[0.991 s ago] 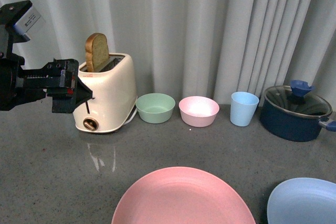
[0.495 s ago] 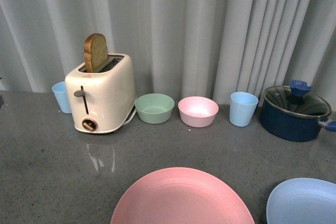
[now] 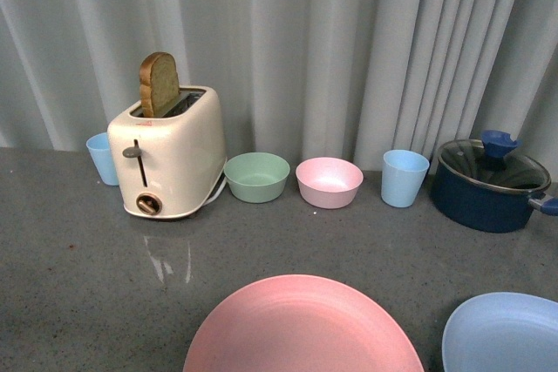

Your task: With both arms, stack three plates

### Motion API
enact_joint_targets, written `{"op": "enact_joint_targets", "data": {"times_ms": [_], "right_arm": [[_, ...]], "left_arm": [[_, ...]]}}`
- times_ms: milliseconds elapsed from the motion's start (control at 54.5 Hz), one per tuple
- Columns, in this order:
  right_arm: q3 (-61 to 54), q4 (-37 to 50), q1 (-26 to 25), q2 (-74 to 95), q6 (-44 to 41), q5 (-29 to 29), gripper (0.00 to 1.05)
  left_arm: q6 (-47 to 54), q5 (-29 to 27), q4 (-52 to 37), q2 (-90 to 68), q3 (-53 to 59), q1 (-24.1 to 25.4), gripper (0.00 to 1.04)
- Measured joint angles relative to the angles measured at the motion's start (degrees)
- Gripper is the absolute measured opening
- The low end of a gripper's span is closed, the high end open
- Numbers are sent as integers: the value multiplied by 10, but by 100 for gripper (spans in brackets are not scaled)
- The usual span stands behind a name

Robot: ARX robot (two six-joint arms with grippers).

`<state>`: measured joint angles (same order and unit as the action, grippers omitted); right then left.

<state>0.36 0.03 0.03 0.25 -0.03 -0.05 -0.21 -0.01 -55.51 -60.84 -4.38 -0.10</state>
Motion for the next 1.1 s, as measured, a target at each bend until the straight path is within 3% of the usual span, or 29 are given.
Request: {"op": "enact_joint_targets", "data": {"times_ms": [606, 1101], "right_arm": [[0, 0, 0, 0, 0, 0, 97], [0, 0, 0, 0, 0, 0, 97]], "left_arm": [[0, 0, 235, 283, 28, 0, 4], [0, 0, 372, 427, 28, 0, 4]]}}
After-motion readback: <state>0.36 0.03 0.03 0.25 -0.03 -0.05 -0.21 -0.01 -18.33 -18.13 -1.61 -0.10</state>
